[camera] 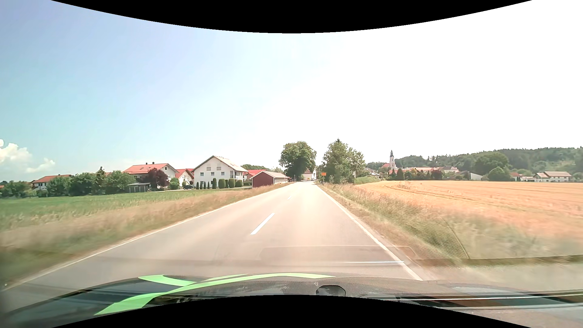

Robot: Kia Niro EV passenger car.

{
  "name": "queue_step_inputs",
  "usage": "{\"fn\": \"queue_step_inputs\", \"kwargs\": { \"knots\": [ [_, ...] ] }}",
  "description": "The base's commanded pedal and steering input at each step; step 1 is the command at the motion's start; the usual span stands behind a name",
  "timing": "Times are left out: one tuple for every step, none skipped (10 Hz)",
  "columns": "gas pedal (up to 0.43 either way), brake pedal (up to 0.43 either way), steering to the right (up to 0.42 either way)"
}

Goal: Follow the waypoints while adhering to traffic rules and regulations

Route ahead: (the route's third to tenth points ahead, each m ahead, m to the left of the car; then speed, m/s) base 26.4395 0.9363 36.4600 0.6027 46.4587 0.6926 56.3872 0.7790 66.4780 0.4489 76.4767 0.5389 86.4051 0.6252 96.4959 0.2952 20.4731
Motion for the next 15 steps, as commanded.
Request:
{"fn": "queue_step_inputs", "kwargs": {
  "knots": [
    [0.000, 0.000, -0.004],
    [0.000, 0.000, -0.003],
    [0.000, 0.000, -0.003],
    [0.000, 0.000, -0.002],
    [0.000, 0.000, -0.003],
    [0.000, 0.000, -0.002],
    [0.000, 0.000, -0.002],
    [0.000, 0.000, -0.003],
    [0.000, 0.000, -0.002],
    [0.000, 0.000, -0.003],
    [0.000, 0.000, -0.003],
    [0.000, 0.000, -0.003],
    [0.000, 0.000, -0.003],
    [0.000, 0.000, -0.003],
    [0.000, 0.000, -0.003]
  ]
}}
